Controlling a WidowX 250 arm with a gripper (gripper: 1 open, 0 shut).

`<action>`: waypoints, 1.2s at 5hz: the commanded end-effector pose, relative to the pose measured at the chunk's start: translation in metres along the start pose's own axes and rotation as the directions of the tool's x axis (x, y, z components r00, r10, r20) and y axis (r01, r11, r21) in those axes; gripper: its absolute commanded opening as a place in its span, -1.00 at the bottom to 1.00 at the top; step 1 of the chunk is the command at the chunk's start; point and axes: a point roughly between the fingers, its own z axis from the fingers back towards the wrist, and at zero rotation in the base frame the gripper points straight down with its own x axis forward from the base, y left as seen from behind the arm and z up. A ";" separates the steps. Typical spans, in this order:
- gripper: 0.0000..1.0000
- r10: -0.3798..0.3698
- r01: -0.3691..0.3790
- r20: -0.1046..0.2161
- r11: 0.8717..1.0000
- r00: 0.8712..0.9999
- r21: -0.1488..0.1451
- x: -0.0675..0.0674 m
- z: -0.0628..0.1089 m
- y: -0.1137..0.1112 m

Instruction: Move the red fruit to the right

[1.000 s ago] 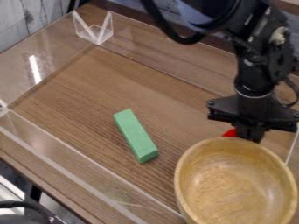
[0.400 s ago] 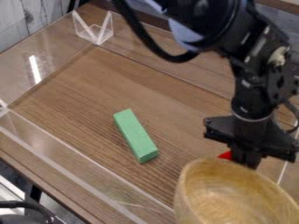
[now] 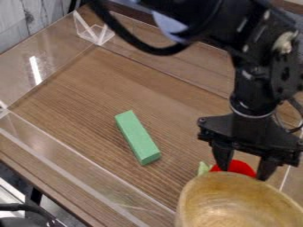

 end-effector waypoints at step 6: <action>1.00 0.098 -0.094 0.076 0.995 0.992 -0.044 0.036 0.006 0.024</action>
